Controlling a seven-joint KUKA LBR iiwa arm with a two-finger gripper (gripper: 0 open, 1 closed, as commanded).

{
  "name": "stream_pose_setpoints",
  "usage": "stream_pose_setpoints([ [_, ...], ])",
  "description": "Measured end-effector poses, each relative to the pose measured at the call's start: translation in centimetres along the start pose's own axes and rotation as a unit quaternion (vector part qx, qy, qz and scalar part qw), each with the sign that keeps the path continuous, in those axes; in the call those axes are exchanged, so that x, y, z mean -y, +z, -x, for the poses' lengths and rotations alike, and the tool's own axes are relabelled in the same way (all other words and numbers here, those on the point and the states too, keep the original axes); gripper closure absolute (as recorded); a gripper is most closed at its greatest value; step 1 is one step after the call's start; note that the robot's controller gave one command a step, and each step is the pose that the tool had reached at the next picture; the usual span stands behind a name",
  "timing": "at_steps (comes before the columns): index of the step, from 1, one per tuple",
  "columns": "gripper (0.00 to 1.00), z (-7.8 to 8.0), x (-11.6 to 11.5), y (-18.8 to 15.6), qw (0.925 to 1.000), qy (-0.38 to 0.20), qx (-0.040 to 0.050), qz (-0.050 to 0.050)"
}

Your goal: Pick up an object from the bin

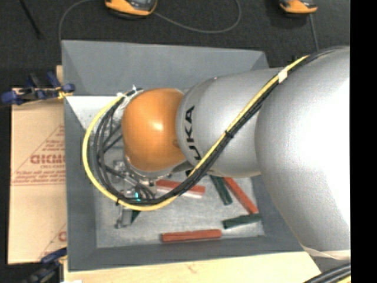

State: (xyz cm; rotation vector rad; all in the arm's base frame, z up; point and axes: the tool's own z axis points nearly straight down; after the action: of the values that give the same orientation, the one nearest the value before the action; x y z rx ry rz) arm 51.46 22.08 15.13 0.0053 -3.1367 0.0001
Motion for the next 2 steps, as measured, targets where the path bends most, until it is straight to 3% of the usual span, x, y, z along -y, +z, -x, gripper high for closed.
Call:
stream_pose_setpoints([
  [1, 0.00, 0.7, 0.0, 8.3, 0.9925, -0.122, 0.0017, -0.001],
  [2, 0.00, -0.3, 1.5, 8.1, 0.9526, -0.304, 0.0020, -0.001],
])
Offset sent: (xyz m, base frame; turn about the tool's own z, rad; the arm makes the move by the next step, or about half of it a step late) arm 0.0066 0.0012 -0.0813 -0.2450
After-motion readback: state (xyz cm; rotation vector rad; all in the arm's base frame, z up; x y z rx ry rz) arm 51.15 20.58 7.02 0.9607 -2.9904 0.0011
